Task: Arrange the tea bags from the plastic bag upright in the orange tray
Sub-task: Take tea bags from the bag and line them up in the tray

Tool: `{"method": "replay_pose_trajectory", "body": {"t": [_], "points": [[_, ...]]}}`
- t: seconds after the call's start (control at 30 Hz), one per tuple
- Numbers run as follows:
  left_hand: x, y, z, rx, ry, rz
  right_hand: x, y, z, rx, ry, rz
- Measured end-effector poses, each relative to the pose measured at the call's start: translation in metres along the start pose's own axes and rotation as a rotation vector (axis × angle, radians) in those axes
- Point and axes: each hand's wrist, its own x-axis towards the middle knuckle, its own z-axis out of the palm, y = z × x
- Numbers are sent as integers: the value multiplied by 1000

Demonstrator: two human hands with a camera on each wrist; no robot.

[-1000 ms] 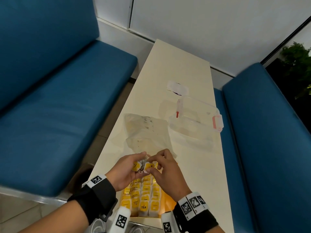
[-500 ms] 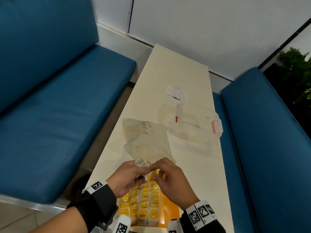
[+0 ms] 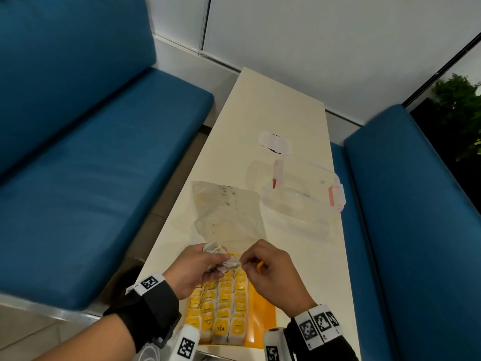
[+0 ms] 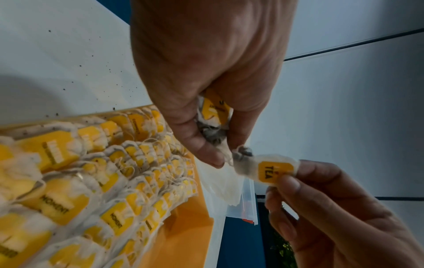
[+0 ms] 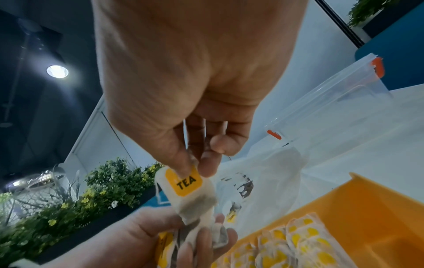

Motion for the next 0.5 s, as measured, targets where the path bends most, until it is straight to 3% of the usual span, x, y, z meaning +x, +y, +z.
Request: {"method": "replay_pose_trajectory", "body": {"t": [0.1, 0.27, 0.5], "points": [[2, -1, -10, 48, 30, 35, 2, 4, -11, 6, 70, 25], [0, 1, -26, 113, 119, 127, -1, 29, -15, -164, -82, 183], [0, -9, -36, 255, 274, 303, -10, 46, -13, -183, -43, 316]]}}
